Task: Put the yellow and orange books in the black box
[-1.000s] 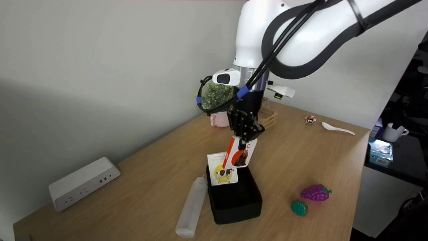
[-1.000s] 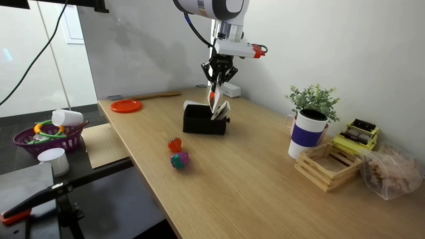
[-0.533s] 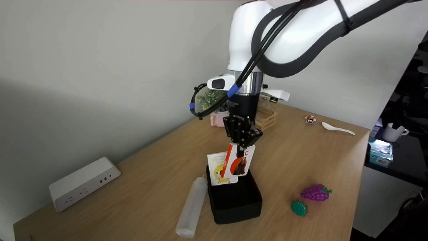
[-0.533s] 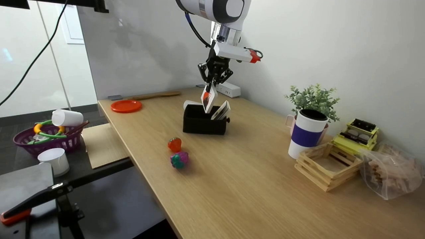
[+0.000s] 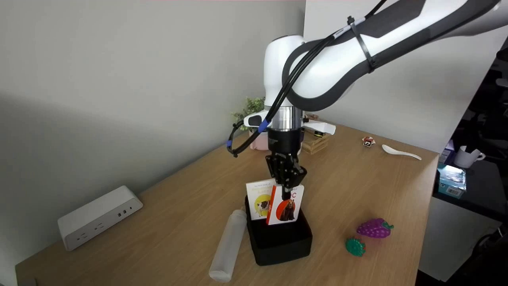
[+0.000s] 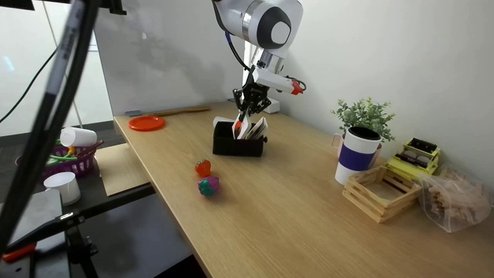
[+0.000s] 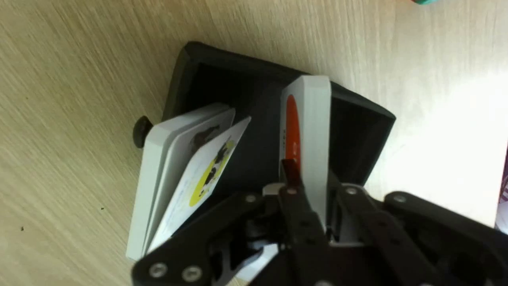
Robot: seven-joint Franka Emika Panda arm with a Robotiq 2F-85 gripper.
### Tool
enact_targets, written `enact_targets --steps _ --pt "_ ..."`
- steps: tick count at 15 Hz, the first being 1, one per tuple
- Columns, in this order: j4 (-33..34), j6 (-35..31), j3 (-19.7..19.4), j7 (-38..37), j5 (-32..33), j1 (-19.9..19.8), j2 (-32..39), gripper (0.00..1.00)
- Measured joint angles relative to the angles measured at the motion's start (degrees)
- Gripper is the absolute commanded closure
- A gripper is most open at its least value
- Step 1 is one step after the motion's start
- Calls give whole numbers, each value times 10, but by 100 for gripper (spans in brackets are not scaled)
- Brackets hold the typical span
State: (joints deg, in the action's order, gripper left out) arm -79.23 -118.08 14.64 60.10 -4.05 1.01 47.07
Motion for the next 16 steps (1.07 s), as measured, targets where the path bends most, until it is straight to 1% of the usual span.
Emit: enact_targets --steps 5,10,11,13,16 --pt "54 20 0 -25 0 4 46 96" --pt "87 32 -1 -50 0 10 69 96" --pt "93 34 -1 -54 0 11 72 64" --pt "101 37 -1 -61 0 13 77 55" --pt "105 37 -1 -72 1 16 78 33"
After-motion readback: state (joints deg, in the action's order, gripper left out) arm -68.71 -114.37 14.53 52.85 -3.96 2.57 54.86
